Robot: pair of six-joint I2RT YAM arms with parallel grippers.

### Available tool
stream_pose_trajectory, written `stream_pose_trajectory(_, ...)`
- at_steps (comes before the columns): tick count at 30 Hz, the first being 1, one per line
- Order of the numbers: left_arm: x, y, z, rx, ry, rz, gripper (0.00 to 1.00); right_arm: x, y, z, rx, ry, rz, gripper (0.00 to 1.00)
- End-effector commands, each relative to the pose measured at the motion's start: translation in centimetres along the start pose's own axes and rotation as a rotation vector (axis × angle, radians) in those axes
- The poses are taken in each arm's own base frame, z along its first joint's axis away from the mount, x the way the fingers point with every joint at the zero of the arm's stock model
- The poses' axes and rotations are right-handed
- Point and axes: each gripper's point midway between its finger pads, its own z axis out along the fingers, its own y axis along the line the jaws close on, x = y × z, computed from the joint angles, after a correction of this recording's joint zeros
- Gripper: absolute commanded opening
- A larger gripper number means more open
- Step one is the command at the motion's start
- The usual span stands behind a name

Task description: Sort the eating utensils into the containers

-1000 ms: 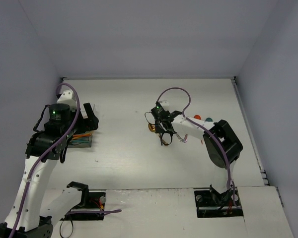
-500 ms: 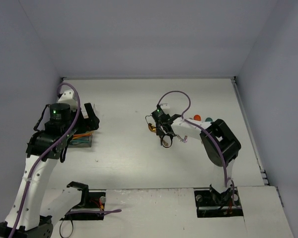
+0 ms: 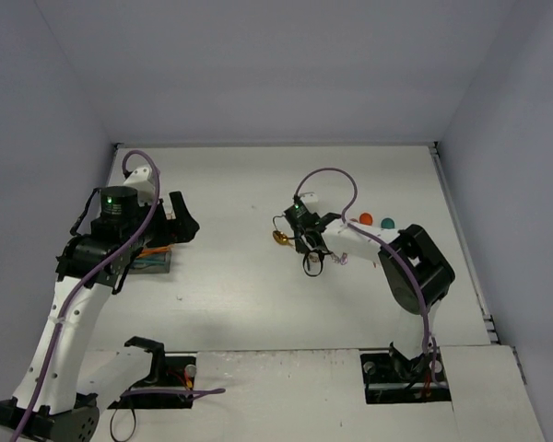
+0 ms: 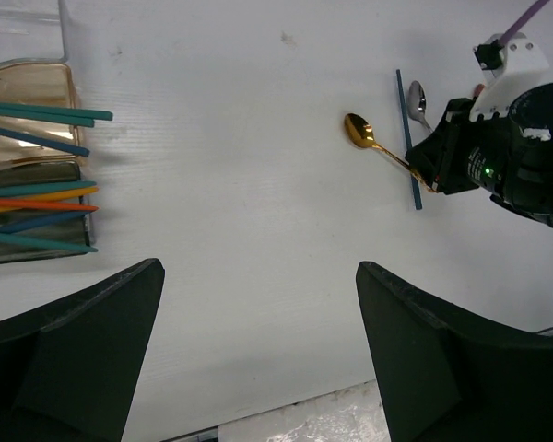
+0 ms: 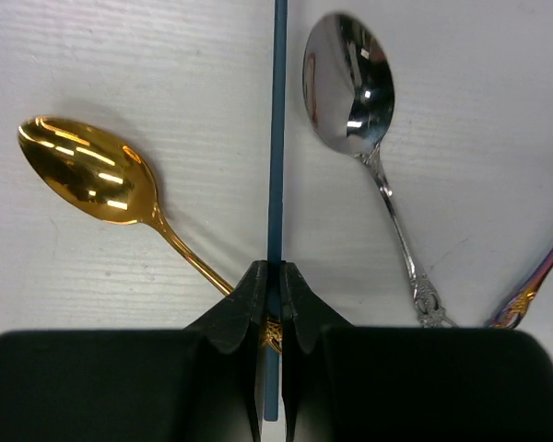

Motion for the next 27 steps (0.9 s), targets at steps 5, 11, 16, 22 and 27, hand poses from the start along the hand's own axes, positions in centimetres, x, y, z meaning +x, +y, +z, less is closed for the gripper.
stream_pose_trajectory(5,-1.4,-2.5,-0.7,0.123,-0.054,0.017,0.83,-10.1,0.0,-6.9,-0.002,-0.282,-0.024,0.00)
stream_pose_trajectory(11,-0.8,-3.1,-0.4,0.158,-0.038,-0.004,0.83,-11.5,-1.3,-8.1,0.053,-0.336,-0.050,0.00)
stream_pose_trajectory(16,-0.5,-4.8,0.2,0.211,-0.008,-0.048,0.83,-12.4,-0.7,-9.9,-0.005,-0.364,-0.038,0.00)
stream_pose_trajectory(22,0.6,-9.2,1.8,0.284,0.013,-0.052,0.83,-13.8,3.2,-14.8,-0.284,-0.391,0.042,0.00)
stream_pose_trajectory(27,1.3,-12.6,3.9,0.299,-0.017,-0.074,0.83,-14.1,6.6,-18.8,-0.480,-0.388,0.086,0.00)
